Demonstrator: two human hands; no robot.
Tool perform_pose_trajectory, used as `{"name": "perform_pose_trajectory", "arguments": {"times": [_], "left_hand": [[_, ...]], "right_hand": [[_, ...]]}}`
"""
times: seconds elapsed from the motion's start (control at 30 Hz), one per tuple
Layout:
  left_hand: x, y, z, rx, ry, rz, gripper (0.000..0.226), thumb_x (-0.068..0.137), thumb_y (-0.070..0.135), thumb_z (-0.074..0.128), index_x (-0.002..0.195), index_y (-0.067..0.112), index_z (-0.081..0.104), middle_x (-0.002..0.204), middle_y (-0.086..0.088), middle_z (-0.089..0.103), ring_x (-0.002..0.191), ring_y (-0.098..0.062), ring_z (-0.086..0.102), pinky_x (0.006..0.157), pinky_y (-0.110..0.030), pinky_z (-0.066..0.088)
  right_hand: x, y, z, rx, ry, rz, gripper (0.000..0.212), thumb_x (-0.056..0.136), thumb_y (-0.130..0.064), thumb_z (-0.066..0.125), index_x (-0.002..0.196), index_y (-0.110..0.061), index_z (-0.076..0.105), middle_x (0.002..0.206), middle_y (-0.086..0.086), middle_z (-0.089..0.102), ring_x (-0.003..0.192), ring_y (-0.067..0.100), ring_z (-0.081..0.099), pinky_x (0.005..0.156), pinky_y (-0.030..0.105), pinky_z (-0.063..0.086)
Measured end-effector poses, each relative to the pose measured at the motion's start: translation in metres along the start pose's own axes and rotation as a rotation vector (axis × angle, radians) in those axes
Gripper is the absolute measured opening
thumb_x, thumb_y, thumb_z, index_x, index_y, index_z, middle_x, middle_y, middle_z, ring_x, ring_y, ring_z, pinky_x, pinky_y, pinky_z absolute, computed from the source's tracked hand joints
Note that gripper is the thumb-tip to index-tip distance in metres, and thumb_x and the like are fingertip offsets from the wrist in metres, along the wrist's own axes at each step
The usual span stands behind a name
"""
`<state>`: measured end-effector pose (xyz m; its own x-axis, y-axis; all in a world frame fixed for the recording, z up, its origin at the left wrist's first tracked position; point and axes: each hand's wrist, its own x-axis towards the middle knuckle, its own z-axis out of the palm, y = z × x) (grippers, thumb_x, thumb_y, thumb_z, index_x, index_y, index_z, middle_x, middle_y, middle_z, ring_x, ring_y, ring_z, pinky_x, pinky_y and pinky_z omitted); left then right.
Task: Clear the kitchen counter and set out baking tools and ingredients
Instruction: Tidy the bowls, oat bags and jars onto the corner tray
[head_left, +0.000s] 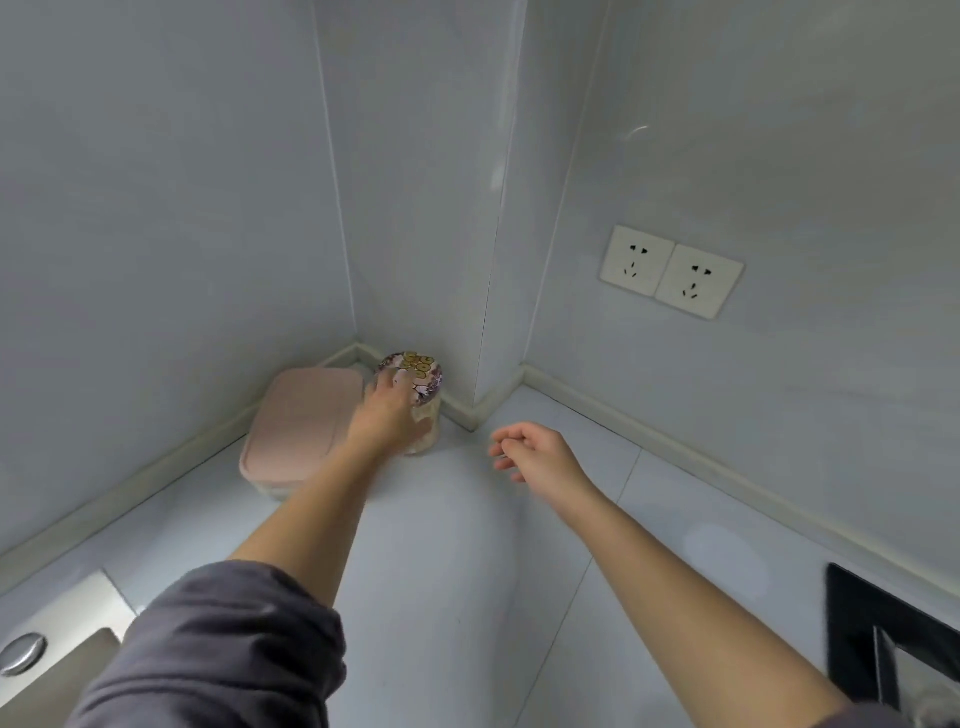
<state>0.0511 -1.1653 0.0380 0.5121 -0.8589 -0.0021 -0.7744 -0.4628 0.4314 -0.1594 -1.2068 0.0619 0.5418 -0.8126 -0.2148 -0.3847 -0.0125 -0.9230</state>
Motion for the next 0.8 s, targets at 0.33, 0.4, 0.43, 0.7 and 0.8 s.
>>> {"name": "perform_pose_trajectory", "arguments": {"times": [0.33,0.4,0.43,0.7,0.8], "left_hand": [[0.088,-0.011,0.019,0.277,-0.143,0.017,0.092,0.072,0.046,0.067,0.145,0.020,0.018,0.149,-0.018,0.021,0.136,-0.040,0.021,0.104,-0.048,0.032],[0.098,-0.014,0.015,0.275,-0.161,0.003,0.092,0.071,0.048,0.068,0.145,0.021,0.019,0.144,-0.018,0.027,0.131,-0.042,0.028,0.098,-0.047,0.038],[0.098,-0.013,0.012,0.281,-0.169,0.008,0.092,0.070,0.047,0.069,0.144,0.022,0.021,0.141,-0.017,0.030,0.128,-0.041,0.031,0.095,-0.046,0.040],[0.028,0.015,0.020,0.321,-0.229,0.145,0.091,0.063,0.051,0.071,0.138,0.026,0.026,0.129,-0.010,0.036,0.120,-0.032,0.035,0.081,-0.042,0.051],[-0.016,0.026,0.026,0.300,-0.255,0.178,0.094,0.061,0.054,0.071,0.139,0.028,0.025,0.126,-0.008,0.037,0.118,-0.030,0.036,0.081,-0.041,0.050]], "right_hand": [[0.024,0.029,0.008,-0.049,-0.012,0.075,0.023,0.095,-0.005,0.047,0.094,-0.021,0.063,0.089,-0.004,0.068,0.072,0.005,0.064,0.063,0.010,0.044],[0.024,0.037,0.006,-0.066,-0.015,0.094,0.022,0.095,-0.006,0.047,0.095,-0.021,0.063,0.089,-0.006,0.068,0.072,0.004,0.064,0.062,0.009,0.044],[0.023,0.041,0.006,-0.071,-0.017,0.104,0.022,0.094,-0.006,0.047,0.095,-0.021,0.063,0.089,-0.006,0.068,0.072,0.004,0.064,0.062,0.009,0.044],[0.007,0.059,-0.001,-0.052,0.010,0.131,0.023,0.095,-0.005,0.048,0.093,-0.022,0.063,0.089,-0.002,0.068,0.071,0.006,0.063,0.060,0.008,0.042],[-0.004,0.065,-0.001,-0.066,0.006,0.137,0.026,0.094,-0.006,0.047,0.089,-0.027,0.062,0.089,-0.004,0.069,0.073,0.008,0.063,0.064,0.014,0.044]]}}
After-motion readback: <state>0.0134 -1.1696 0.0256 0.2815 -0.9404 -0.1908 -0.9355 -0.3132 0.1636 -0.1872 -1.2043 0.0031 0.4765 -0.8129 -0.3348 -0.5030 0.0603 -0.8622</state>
